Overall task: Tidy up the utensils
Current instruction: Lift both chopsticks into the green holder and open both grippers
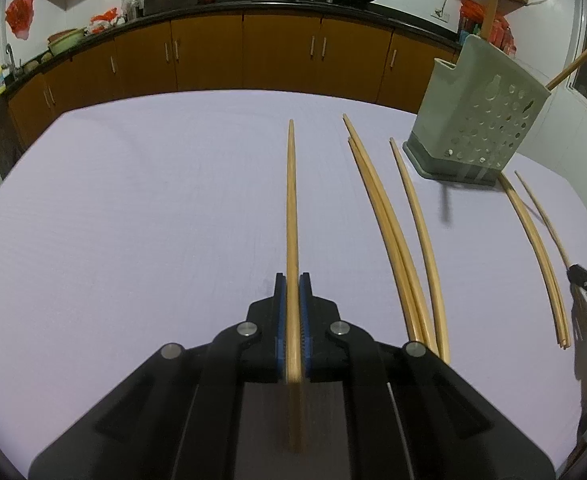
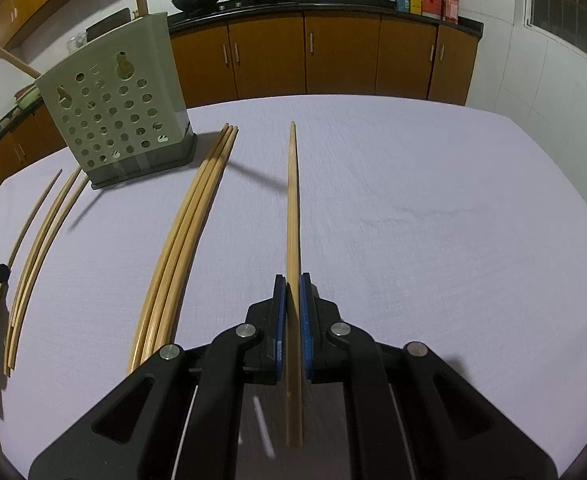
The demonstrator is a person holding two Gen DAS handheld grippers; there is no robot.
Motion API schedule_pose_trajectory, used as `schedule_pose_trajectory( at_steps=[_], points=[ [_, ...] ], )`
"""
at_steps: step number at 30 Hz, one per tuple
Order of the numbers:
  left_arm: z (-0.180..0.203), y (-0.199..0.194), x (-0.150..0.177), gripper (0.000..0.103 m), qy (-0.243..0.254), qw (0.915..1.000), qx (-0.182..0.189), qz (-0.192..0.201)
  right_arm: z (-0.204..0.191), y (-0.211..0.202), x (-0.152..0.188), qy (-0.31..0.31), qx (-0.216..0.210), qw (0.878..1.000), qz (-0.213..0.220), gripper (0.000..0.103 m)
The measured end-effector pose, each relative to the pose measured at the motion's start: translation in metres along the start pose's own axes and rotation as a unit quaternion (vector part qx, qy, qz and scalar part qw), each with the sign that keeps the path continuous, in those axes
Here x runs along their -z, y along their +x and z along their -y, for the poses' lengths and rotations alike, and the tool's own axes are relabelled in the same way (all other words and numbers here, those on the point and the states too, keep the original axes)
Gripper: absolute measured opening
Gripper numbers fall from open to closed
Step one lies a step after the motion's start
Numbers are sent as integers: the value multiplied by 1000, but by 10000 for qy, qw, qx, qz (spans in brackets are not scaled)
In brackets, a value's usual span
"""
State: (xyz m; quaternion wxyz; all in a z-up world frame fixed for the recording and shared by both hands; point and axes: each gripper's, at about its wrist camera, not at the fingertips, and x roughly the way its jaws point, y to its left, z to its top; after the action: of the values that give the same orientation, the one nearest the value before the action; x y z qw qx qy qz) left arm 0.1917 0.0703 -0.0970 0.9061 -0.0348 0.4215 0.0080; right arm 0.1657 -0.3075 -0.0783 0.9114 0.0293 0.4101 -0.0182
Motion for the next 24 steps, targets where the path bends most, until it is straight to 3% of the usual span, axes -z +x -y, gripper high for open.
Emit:
schedule_pose_trajectory(
  at_steps=[10, 19, 24],
  points=[
    [-14, -88, -50, 7, -77, 9906, 78, 1361, 5, -75, -41, 128, -34, 9905, 1370, 7],
    [-8, -135, -85, 7, 59, 9823, 557, 1789, -3, -118, -73, 179, -304, 9775, 2079, 7],
    [10, -165, -98, 7, 240, 9749, 1025, 1962, -9, -154, -91, 211, -708, 9659, 2481, 7]
  ],
)
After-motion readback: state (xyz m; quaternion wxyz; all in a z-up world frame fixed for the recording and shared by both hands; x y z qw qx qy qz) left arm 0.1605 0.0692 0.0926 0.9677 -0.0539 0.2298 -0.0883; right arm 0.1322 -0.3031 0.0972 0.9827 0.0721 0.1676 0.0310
